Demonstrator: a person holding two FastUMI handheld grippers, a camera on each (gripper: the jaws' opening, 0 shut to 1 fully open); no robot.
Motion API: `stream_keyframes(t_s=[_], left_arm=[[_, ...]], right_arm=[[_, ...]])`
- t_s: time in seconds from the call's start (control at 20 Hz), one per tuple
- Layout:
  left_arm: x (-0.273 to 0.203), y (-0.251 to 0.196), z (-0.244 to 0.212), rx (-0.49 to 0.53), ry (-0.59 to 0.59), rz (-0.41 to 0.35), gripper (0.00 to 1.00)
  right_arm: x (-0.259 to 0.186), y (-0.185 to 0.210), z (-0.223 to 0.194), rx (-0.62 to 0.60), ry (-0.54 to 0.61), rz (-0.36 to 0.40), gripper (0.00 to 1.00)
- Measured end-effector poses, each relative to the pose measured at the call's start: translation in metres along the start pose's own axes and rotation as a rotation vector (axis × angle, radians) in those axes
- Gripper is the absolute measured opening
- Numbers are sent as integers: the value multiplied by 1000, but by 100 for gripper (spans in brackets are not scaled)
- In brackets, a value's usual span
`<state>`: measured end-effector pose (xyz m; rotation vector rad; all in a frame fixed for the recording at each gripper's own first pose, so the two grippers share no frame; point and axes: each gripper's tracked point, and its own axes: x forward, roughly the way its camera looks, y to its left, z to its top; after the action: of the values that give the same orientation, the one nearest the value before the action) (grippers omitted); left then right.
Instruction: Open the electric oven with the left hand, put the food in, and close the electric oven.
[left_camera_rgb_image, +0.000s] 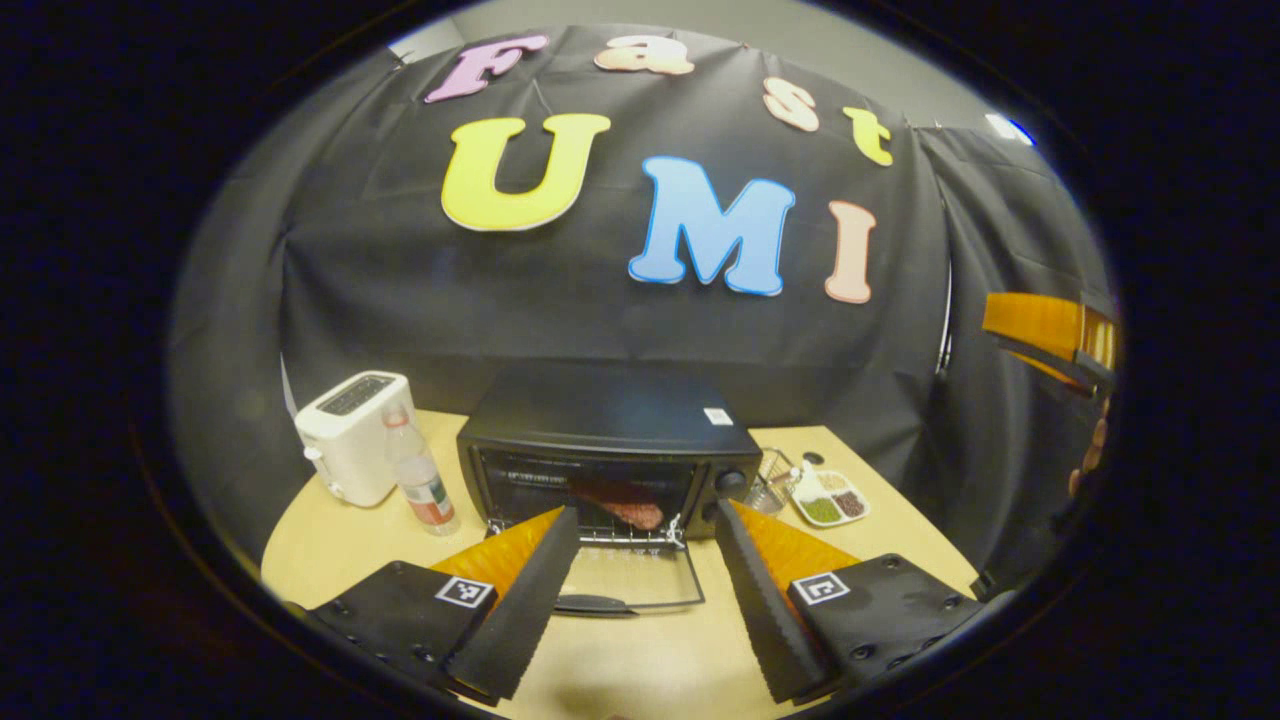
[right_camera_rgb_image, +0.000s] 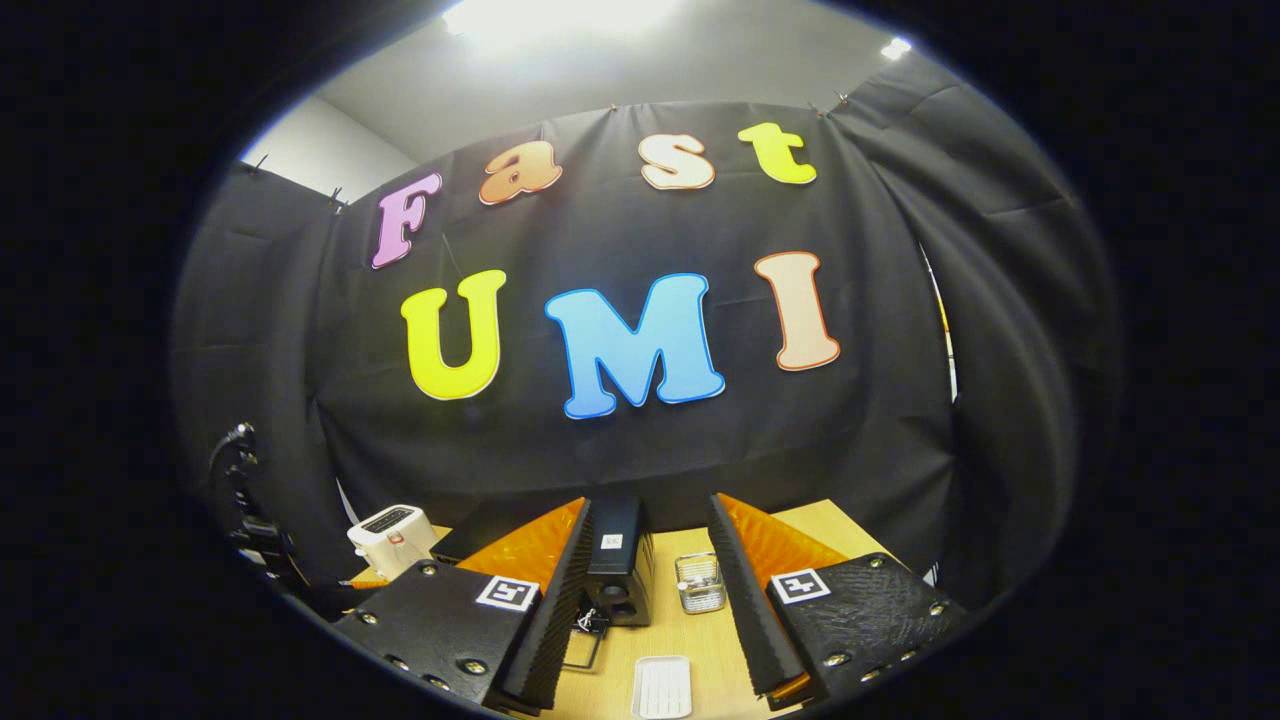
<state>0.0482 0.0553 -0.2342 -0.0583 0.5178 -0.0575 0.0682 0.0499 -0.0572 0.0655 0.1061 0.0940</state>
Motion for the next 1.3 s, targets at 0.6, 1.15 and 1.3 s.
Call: stream_keyframes(t_s=[0.6, 1.15, 1.3], left_arm=[[45, 23, -134, 12, 354, 9, 93], [82, 57, -211, 18, 625, 28, 93], [90, 62, -222, 0, 670, 34, 94]], right_arm=[[-1, -38, -24, 23, 62, -101, 70], [-13, -59, -20, -51, 47, -188, 93], [-16, -63, -18, -61, 42, -209, 93]])
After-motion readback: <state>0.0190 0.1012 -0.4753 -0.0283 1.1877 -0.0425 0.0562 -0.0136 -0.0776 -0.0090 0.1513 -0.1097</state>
